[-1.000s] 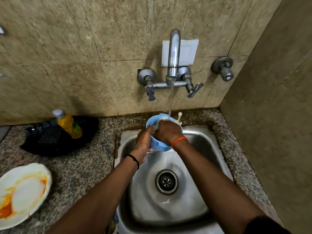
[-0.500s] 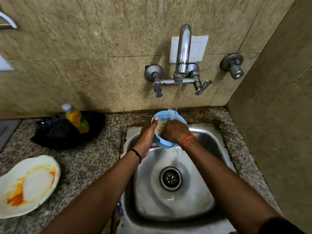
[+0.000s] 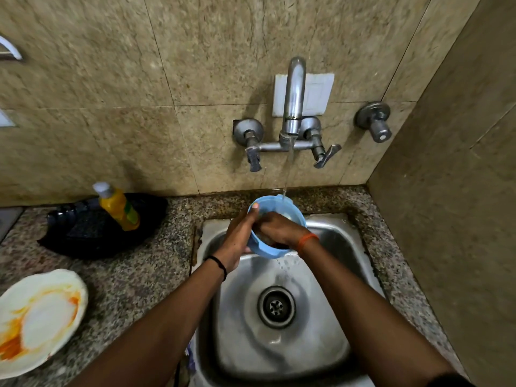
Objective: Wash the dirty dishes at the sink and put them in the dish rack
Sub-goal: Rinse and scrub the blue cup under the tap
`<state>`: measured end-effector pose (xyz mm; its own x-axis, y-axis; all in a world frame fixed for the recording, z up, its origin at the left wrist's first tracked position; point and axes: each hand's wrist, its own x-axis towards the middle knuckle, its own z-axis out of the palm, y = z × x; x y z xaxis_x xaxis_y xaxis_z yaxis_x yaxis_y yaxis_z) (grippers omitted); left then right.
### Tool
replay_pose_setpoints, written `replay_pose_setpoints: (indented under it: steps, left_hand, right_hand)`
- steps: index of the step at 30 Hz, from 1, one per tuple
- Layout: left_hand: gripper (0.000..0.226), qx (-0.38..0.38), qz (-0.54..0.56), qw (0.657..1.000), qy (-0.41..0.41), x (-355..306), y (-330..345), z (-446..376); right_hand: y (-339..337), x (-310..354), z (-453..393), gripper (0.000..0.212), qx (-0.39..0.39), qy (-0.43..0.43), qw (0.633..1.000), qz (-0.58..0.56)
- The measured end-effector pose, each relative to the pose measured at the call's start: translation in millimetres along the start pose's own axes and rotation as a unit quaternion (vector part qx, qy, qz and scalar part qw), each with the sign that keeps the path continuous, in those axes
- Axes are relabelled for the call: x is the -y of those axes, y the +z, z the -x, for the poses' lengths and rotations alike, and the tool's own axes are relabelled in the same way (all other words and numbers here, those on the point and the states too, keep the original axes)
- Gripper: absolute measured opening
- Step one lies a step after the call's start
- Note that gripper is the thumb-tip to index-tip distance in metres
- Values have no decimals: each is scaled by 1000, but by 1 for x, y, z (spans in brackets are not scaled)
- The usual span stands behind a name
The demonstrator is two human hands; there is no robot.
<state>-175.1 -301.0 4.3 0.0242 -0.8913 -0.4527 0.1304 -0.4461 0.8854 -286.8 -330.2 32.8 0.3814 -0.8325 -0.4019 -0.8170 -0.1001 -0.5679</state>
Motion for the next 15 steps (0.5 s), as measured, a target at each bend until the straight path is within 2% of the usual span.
replay_pose_setpoints:
  steps: [2,3,4,6,8,10,12,15]
  left_hand:
    - [55,-7,23,1000,-10,1,-3,-2]
    - [51,-14,36,999,-13,0,-5,-3]
    - [48,-23,47,998,-18,-1,-6,-5]
    - [46,-44,59,997,-23,-5,-10,-9]
    - [52,-57,67,996,-23,-9,-17,-12]
    - [57,-62,82,994,-38,-14,-23,-14]
    - [51,-56,99,993,-43,-18,-26,-14]
    - [49,-51,116,990,-53,-23,-18,-13]
  right_hand:
    - [-1,-2,-2,31,-95,12,985,140]
    - [0,-2,-2,36,-136,1,976,171]
    - [0,-2,-3,39,-145,-28,974,172]
    - [-3,1,5,45,-97,-71,983,138]
    - [-5,-2,19,53,-82,-98,984,124]
    - [-7,-4,36,54,-110,-146,971,157]
    - [-8,-12,41,53,-147,-166,951,214]
    - [-9,-19,39,71,-238,-96,922,291]
